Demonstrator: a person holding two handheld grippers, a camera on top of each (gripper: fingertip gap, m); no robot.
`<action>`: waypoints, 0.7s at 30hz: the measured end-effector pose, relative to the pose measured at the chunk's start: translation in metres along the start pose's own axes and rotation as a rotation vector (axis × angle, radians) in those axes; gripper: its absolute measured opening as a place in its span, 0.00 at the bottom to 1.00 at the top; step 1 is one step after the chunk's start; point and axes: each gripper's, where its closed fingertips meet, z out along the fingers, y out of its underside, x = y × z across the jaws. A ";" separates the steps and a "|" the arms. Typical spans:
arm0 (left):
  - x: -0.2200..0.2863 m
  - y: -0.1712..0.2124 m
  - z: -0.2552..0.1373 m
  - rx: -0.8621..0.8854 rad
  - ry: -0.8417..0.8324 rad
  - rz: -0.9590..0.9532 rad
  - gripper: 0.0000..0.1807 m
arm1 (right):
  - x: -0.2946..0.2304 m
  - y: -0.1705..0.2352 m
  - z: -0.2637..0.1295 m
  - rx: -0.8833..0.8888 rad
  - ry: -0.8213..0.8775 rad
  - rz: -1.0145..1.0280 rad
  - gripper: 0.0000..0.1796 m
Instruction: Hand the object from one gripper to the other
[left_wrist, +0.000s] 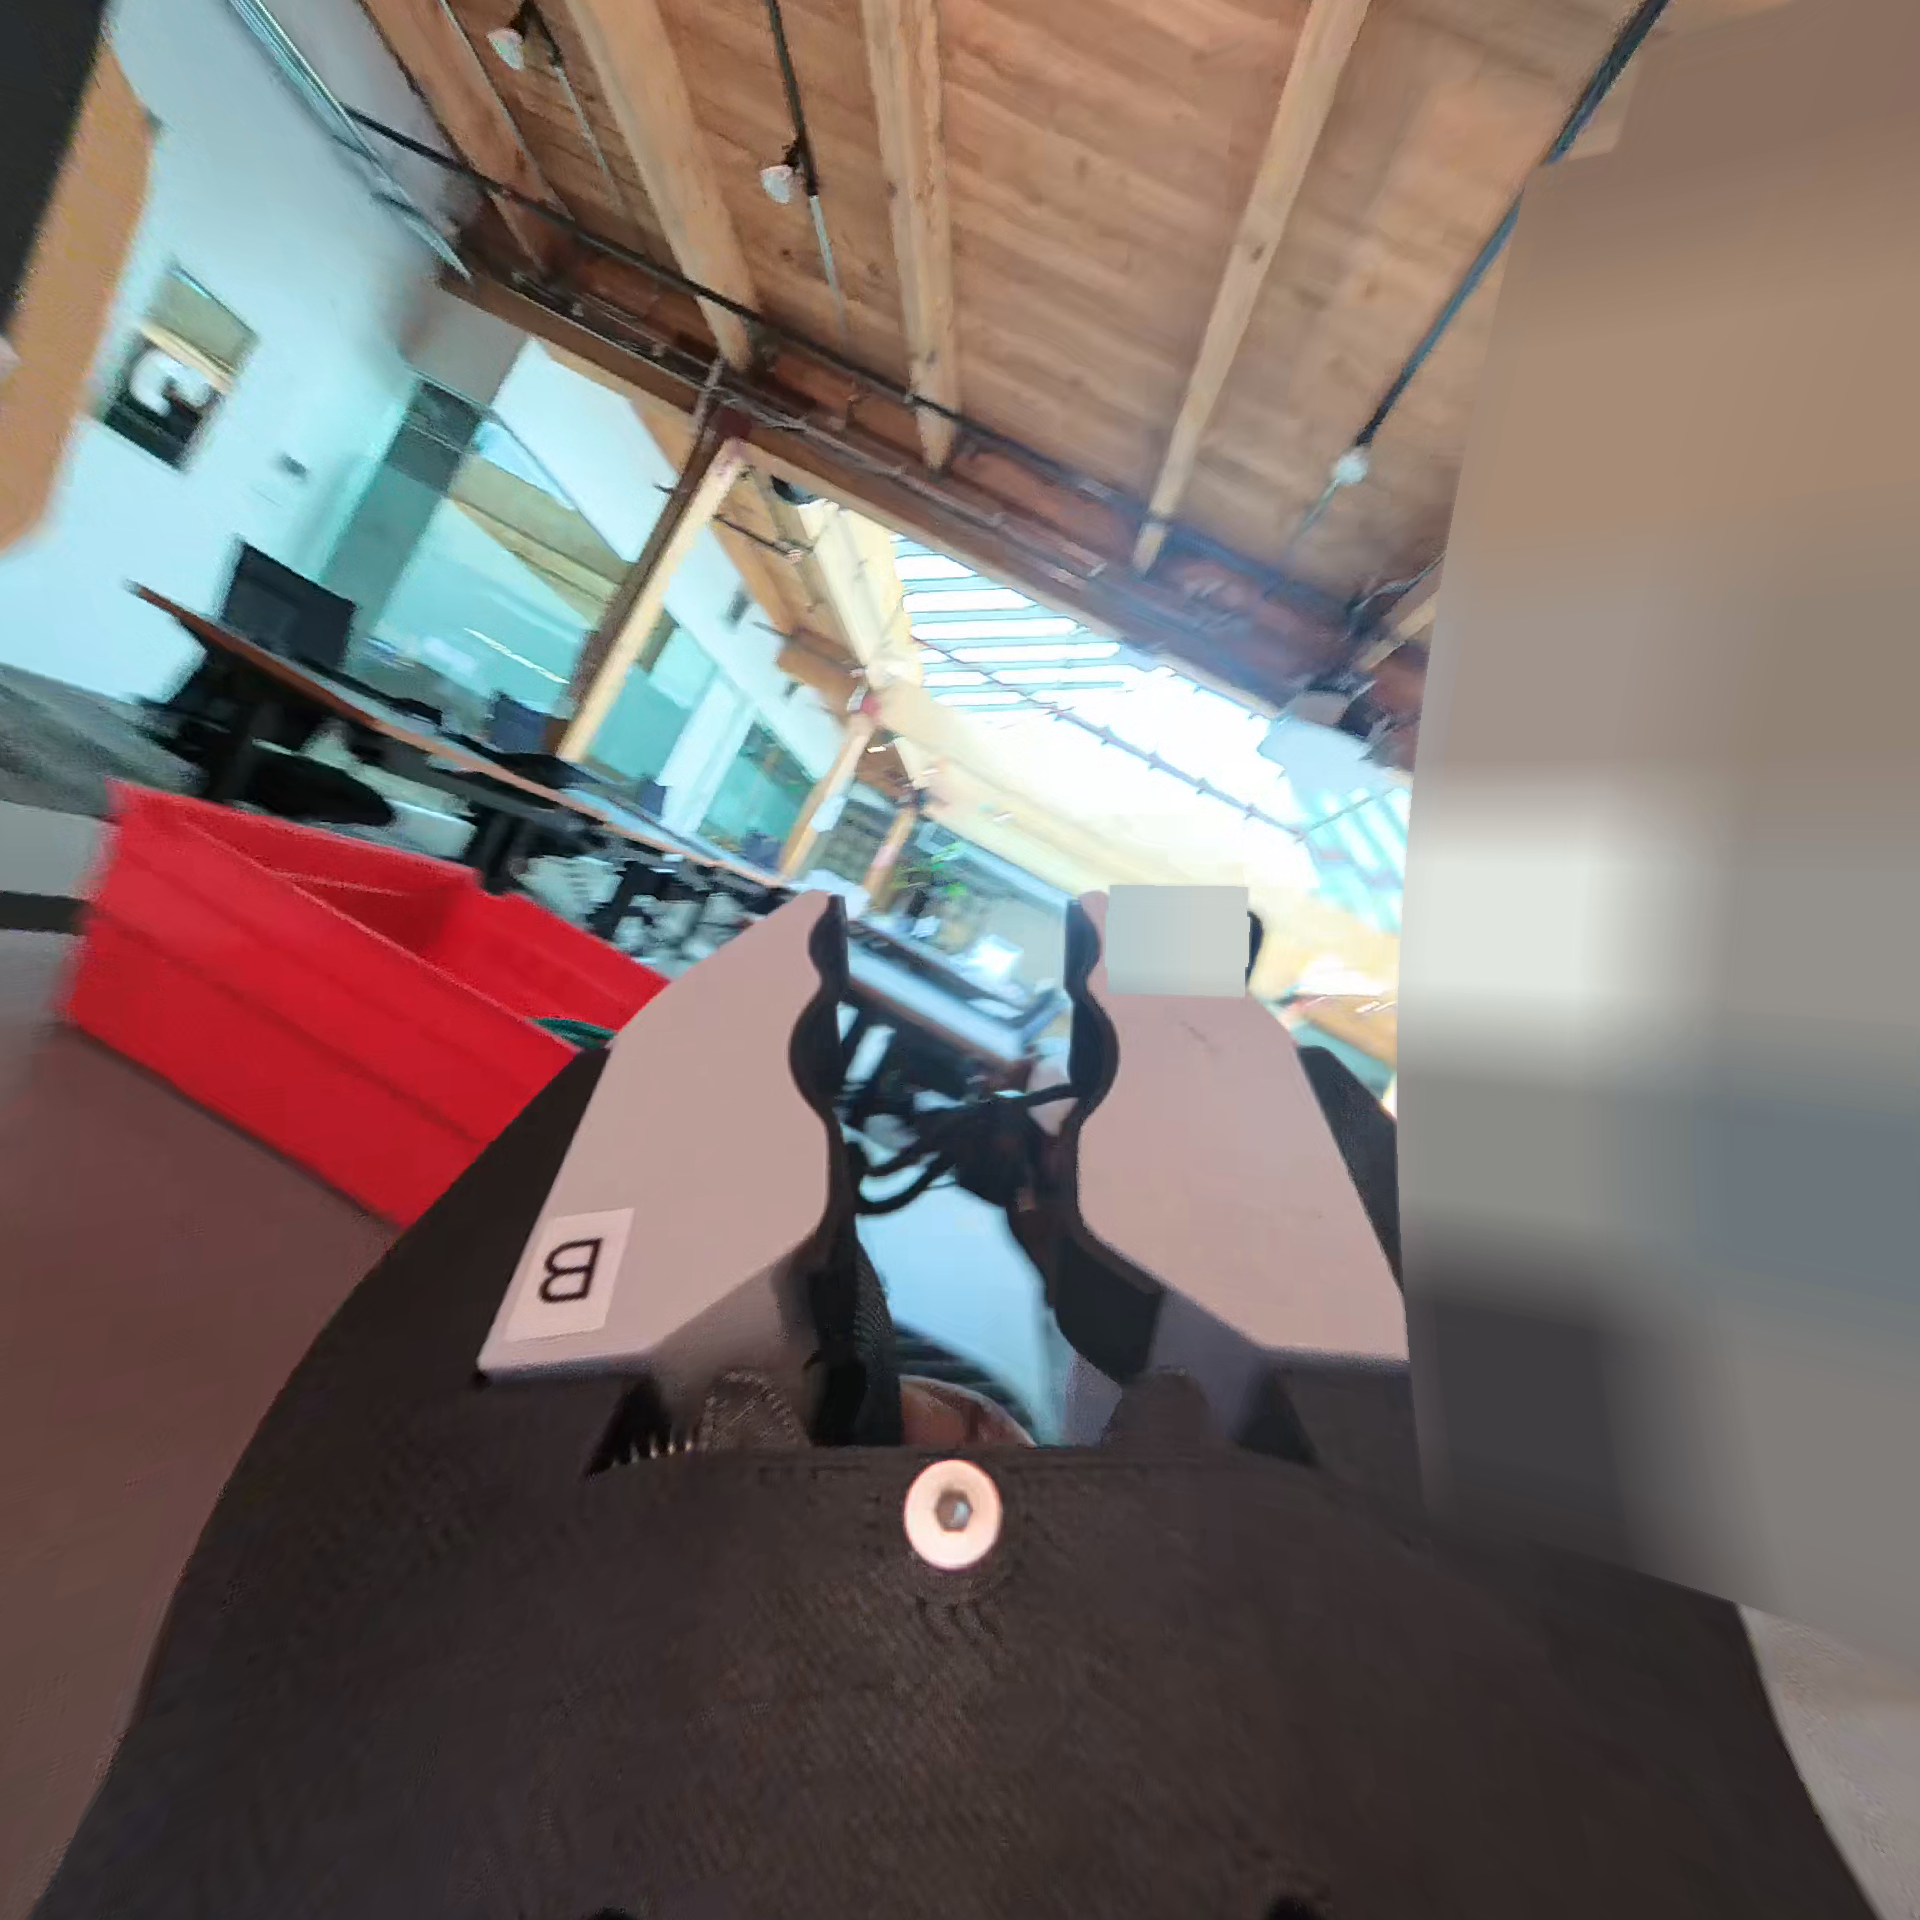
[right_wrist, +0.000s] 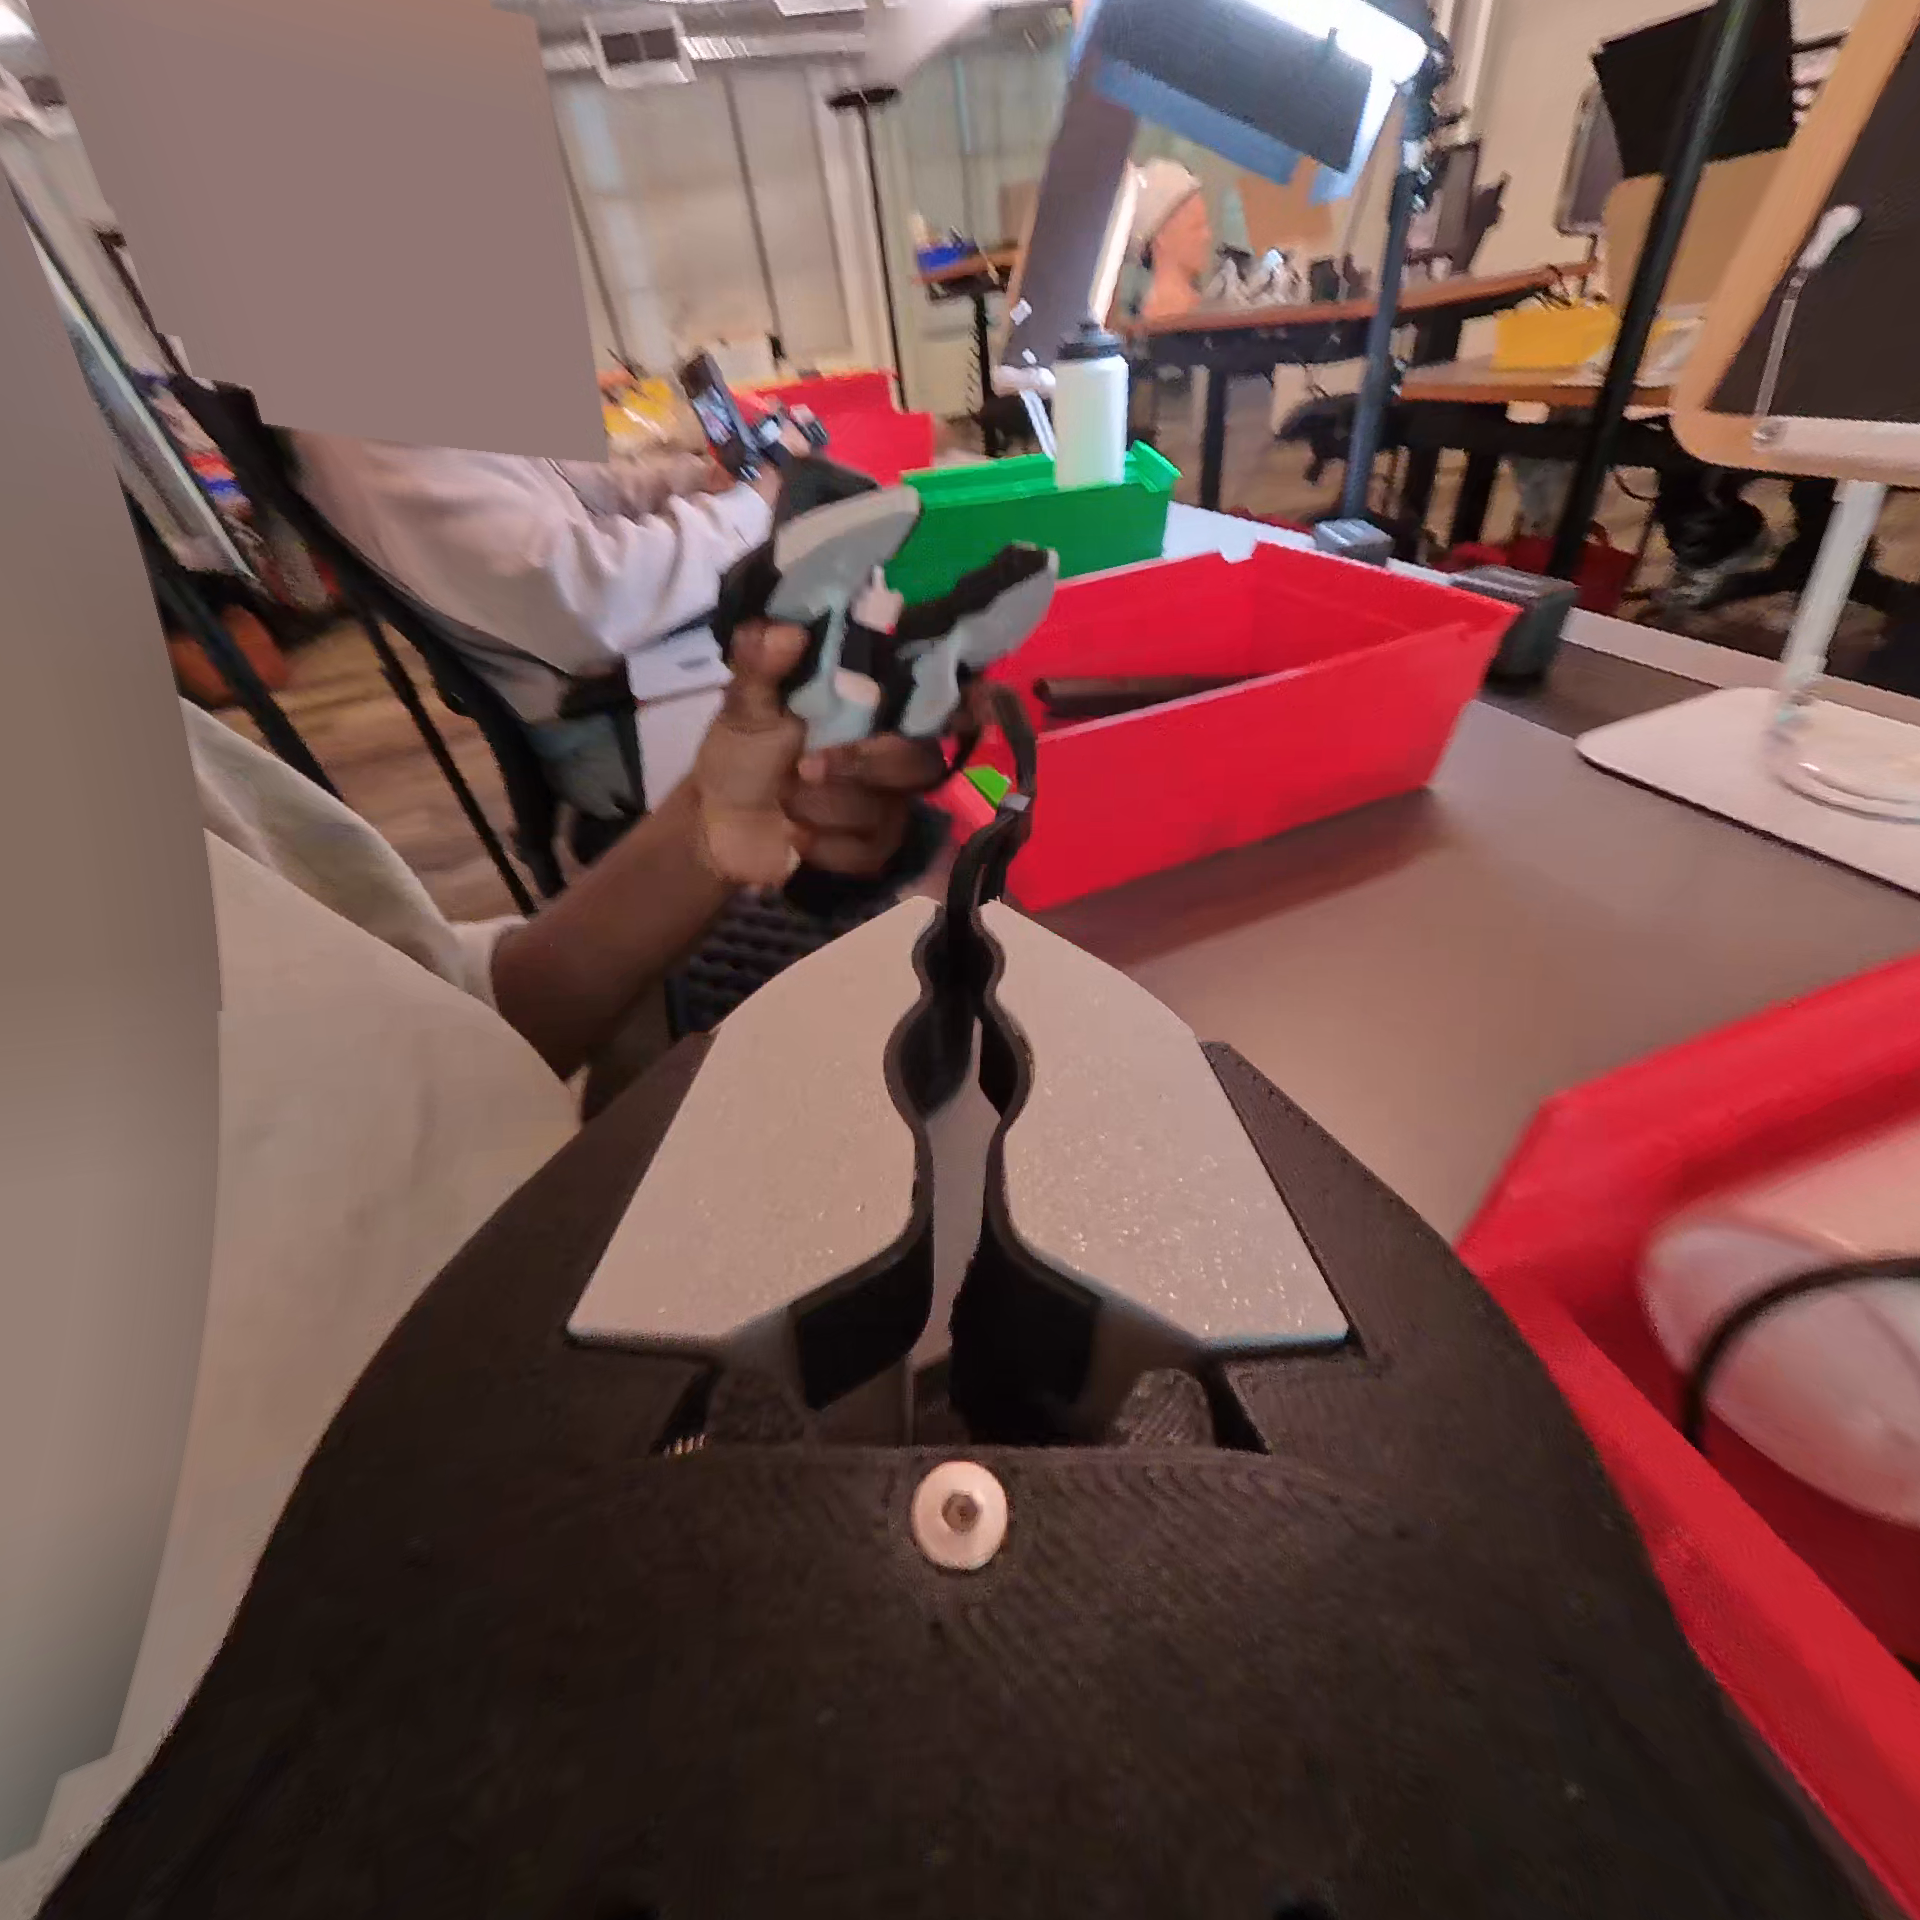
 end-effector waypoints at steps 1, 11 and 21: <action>0.000 -0.004 -0.003 -0.023 -0.033 0.087 0.23 | 0.003 0.002 -0.004 -0.029 0.030 -0.020 0.01; 0.036 0.103 0.023 -0.817 0.027 0.917 0.20 | -0.007 0.021 -0.011 -0.227 0.076 -0.148 0.02; 0.022 0.153 0.031 -1.120 0.149 1.137 0.09 | -0.021 0.030 -0.008 -0.291 0.013 -0.172 0.02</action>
